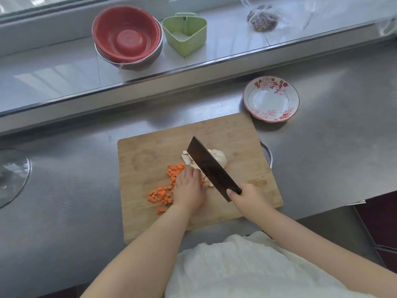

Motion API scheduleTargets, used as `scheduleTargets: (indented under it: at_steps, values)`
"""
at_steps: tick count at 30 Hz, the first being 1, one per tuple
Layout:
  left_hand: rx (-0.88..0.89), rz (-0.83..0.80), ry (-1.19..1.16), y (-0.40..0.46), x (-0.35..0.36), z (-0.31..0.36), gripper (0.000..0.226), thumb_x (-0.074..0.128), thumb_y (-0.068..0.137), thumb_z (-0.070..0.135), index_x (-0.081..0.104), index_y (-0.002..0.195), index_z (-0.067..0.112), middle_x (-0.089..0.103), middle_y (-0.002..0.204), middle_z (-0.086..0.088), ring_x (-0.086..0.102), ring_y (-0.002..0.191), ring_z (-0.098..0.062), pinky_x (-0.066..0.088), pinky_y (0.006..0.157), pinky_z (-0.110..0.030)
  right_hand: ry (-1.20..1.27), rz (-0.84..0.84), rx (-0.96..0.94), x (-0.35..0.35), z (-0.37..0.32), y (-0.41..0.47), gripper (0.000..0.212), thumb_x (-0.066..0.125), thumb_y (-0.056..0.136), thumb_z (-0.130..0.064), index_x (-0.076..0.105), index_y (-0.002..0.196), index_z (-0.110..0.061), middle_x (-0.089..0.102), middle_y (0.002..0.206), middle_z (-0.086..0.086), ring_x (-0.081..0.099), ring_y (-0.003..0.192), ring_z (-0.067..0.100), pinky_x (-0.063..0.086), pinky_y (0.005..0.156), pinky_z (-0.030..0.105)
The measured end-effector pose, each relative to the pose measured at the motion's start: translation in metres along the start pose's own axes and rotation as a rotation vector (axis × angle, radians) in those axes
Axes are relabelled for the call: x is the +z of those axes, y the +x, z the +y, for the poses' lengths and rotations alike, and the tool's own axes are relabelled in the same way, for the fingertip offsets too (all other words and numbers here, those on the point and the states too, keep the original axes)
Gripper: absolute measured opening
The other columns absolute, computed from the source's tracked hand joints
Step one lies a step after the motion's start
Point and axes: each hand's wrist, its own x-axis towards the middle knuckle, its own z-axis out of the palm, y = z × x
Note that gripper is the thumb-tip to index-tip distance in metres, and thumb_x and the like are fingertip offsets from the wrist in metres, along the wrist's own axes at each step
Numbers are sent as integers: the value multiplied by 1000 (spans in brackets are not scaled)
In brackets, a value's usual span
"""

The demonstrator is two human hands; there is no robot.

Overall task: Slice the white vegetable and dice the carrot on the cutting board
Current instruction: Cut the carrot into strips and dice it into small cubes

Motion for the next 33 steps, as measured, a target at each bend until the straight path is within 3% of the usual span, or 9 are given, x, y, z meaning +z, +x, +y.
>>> scheduleTargets:
  at_steps: [4, 11, 14, 19, 22, 27, 33]
  values:
    - [50, 21, -63, 0, 6, -5, 29, 48, 96, 34, 54, 117, 16, 49, 119, -2, 45, 112, -21, 38, 97, -32, 27, -16, 4, 0, 7, -3, 24, 46, 95, -44, 62, 92, -26, 61, 68, -1, 61, 68, 21, 48, 58, 34]
    - [219, 73, -71, -1, -1, -27, 13, 59, 87, 16, 64, 98, 12, 59, 104, -2, 56, 92, -24, 49, 72, -35, 59, -31, 27, 0, 10, -1, 23, 47, 96, -41, 63, 97, -25, 52, 60, -3, 54, 60, 17, 38, 54, 31]
    - [235, 91, -45, -6, -2, -38, 17, 64, 81, 12, 66, 98, 9, 61, 100, -4, 57, 91, -25, 52, 75, -38, 28, -34, 27, 0, 9, 1, 24, 47, 96, -41, 63, 95, -24, 52, 59, -4, 54, 60, 17, 40, 54, 31]
    - [233, 114, -56, -10, -1, -30, 20, 60, 88, 29, 66, 102, 16, 60, 109, 0, 53, 104, -20, 46, 88, -34, -36, -51, 29, 1, 5, 4, 23, 46, 95, -42, 62, 91, -26, 56, 62, -4, 61, 67, 21, 47, 59, 34]
    - [224, 115, -22, -9, 2, -28, 18, 65, 86, 29, 67, 97, 15, 59, 105, -3, 54, 97, -23, 48, 82, -35, -118, -45, 9, 2, 5, 5, 23, 44, 96, -42, 60, 90, -27, 58, 64, -5, 61, 66, 20, 46, 56, 32]
    - [234, 179, 16, -9, 3, -39, 10, 66, 84, 22, 68, 86, 12, 59, 90, -5, 56, 85, -27, 49, 70, -37, -260, -32, -29, 5, 3, 7, 28, 42, 97, -43, 55, 79, -27, 54, 62, -7, 52, 59, 13, 32, 47, 26]
    - [217, 142, 4, -11, 3, -42, 15, 60, 88, 24, 68, 93, 13, 60, 97, -5, 55, 93, -27, 49, 79, -38, -222, -108, 1, 10, 2, 13, 26, 42, 97, -41, 61, 90, -24, 55, 65, -6, 51, 59, 11, 34, 48, 26]
